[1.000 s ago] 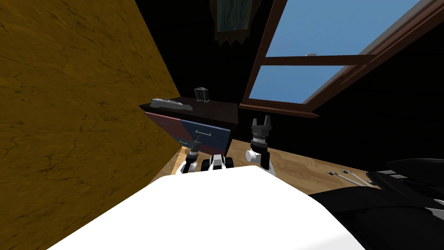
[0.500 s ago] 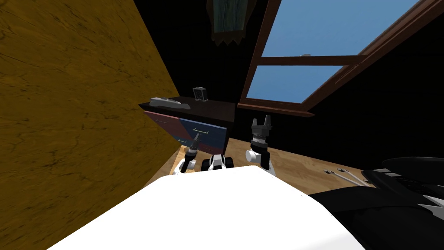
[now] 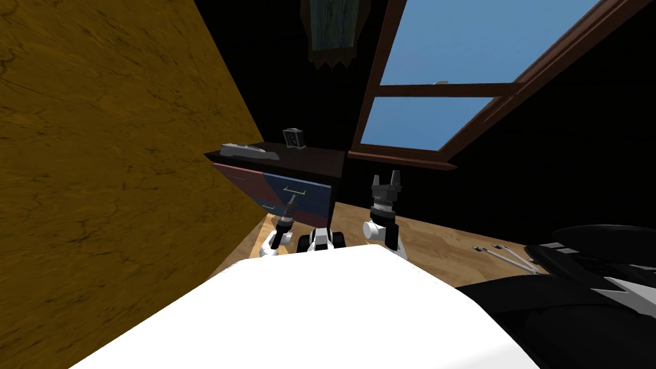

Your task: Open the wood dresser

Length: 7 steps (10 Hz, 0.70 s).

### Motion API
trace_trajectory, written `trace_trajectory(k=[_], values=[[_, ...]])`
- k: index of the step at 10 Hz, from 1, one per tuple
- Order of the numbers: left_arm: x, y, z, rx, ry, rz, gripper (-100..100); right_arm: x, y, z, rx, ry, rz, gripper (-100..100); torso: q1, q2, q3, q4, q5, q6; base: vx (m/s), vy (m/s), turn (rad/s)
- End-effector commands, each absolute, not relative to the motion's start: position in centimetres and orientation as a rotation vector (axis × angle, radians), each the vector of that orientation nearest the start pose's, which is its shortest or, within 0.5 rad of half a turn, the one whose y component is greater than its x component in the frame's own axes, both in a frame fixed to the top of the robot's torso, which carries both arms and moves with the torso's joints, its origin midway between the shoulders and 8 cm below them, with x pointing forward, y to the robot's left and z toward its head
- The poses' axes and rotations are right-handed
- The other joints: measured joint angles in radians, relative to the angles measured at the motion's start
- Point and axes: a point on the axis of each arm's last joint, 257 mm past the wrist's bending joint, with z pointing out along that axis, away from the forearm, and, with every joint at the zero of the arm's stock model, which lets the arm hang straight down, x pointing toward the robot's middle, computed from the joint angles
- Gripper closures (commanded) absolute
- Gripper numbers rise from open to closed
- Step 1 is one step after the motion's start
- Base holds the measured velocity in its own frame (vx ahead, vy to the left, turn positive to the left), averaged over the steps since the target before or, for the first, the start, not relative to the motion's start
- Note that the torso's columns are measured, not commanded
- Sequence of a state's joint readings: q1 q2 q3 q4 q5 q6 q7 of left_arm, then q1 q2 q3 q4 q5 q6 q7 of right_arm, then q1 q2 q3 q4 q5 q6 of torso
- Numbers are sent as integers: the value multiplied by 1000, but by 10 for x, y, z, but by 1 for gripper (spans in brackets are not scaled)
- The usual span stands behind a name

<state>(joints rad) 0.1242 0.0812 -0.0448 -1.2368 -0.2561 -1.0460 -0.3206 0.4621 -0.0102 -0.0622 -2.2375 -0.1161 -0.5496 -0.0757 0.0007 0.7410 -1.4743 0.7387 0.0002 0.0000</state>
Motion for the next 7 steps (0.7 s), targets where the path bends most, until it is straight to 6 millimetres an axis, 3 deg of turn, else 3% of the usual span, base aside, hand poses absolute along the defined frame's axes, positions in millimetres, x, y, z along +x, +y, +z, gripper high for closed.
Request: trace_trajectory(k=[1, 7], values=[[444, 189, -205, -310, 1050, -1087, -100, 340, -310, 29, 706, 489, 1403, 0, -1, -1, 0, 0, 0, 0, -67, -20, -31], [485, 200, -199, -313, 1047, -1074, -100, 340, -310, 29, 706, 489, 1403, 0, 0, -3, -2, -1, 0, 0, -58, -12, -26]])
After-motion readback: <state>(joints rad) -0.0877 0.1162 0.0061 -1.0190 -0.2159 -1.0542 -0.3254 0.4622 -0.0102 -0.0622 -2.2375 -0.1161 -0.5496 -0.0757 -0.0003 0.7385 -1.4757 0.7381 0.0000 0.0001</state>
